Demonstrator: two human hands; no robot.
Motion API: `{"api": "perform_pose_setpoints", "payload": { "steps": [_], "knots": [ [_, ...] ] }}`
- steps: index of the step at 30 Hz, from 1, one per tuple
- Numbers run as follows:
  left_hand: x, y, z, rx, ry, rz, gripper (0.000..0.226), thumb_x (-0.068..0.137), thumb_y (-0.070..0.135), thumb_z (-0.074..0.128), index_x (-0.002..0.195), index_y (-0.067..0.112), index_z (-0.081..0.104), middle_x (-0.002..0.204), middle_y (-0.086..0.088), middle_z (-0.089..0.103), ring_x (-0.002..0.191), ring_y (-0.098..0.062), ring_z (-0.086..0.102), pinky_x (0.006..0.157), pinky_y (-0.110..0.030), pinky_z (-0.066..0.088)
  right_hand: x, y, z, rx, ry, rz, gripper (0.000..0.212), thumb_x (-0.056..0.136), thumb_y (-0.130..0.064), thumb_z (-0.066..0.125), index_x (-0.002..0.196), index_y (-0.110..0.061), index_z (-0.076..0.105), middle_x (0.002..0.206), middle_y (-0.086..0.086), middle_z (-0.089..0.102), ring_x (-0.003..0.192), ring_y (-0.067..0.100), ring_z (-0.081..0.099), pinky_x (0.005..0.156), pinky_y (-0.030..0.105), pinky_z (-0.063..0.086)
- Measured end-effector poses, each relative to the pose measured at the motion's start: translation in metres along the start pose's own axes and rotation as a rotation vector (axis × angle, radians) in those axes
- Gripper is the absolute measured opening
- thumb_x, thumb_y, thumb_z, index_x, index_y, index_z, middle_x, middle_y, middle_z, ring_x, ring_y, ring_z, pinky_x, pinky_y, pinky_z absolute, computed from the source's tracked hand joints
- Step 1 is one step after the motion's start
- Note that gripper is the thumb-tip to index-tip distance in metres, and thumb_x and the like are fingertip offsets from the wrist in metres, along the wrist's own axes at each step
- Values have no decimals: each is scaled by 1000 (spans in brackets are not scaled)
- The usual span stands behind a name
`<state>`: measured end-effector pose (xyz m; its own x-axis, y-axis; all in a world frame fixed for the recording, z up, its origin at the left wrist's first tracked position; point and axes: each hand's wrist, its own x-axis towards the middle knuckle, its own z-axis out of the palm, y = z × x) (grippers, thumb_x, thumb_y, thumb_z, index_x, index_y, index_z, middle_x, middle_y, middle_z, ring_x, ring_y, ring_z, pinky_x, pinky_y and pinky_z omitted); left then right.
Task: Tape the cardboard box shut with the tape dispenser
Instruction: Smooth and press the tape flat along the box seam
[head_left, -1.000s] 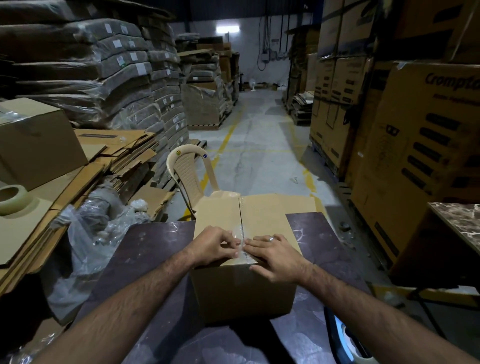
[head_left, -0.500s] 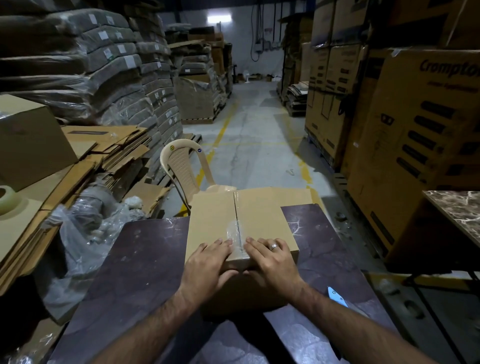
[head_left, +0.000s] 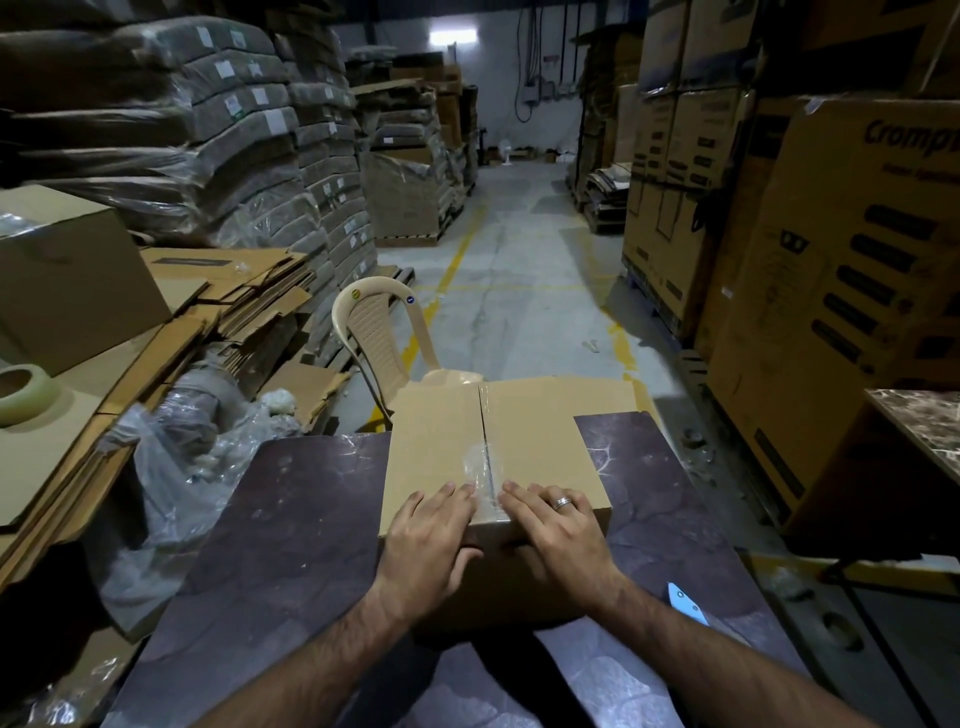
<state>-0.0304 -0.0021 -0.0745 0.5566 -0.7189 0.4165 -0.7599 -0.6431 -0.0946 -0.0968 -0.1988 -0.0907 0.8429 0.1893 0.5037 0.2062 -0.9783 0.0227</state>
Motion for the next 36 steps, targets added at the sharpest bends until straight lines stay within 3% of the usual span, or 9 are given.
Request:
{"api": "perform_pose_setpoints", "payload": {
  "steps": [7,13,16,18,22,25,31,34,36],
  "knots": [
    [3,4,5,54,-16,-20,95,44,53,89,121,14,51,122,-3,68,110,-21,66,85,-46,54,4,-11,6,-8,-32,85,82,44,-34,79,119,-18,51,121,0,66,95,21,62,79,35,33],
    [0,-3,8,38,117,44,59,66,40,81,116,13,66,122,-4,68,111,-21,66,88,-43,55,5,-4,2,-72,64,13,65,52,-39,75,111,-19,59,117,-2,67,91,20,60,75,34,32],
    [3,-5,6,4,153,70,41,80,37,62,114,14,66,118,-4,69,108,-20,67,88,-36,54,14,-2,-1,-75,128,-4,40,72,-52,66,97,-21,64,107,-5,68,77,20,59,66,34,36],
    [4,-6,2,-35,146,85,38,85,34,50,112,14,67,116,-4,70,104,-19,68,86,-32,55,17,0,-3,-88,137,-27,37,81,-55,58,94,-22,65,104,-6,68,74,19,57,64,33,39],
    [5,-10,-3,-86,150,128,31,87,30,55,115,18,57,117,-3,70,102,-19,68,85,-30,55,15,-2,1,-138,99,-15,47,67,-55,66,98,-21,57,103,-5,66,77,20,54,65,35,36],
    [4,-10,-6,-94,138,161,50,73,31,79,114,19,54,116,-2,70,102,-17,67,87,-29,54,17,-1,-1,-134,66,-16,53,57,-54,72,96,-22,56,101,-5,67,77,19,54,63,33,43],
    [1,-3,-1,-55,126,120,75,58,49,86,117,20,51,118,1,69,107,-16,65,89,-33,53,16,6,-8,-72,89,-73,36,78,-52,60,100,-24,63,108,-7,67,78,17,56,65,32,40],
    [2,1,3,19,39,81,92,47,60,85,120,17,49,120,1,68,108,-17,65,85,-39,55,8,-1,0,-117,20,-39,68,54,-45,78,112,-21,54,116,-2,66,86,19,57,72,34,31],
    [3,2,3,43,30,69,93,48,61,84,121,16,48,120,1,68,109,-18,65,83,-40,55,6,-3,2,-118,3,-12,75,46,-39,79,113,-20,52,116,-1,66,87,20,59,73,35,30]
  ]
}}
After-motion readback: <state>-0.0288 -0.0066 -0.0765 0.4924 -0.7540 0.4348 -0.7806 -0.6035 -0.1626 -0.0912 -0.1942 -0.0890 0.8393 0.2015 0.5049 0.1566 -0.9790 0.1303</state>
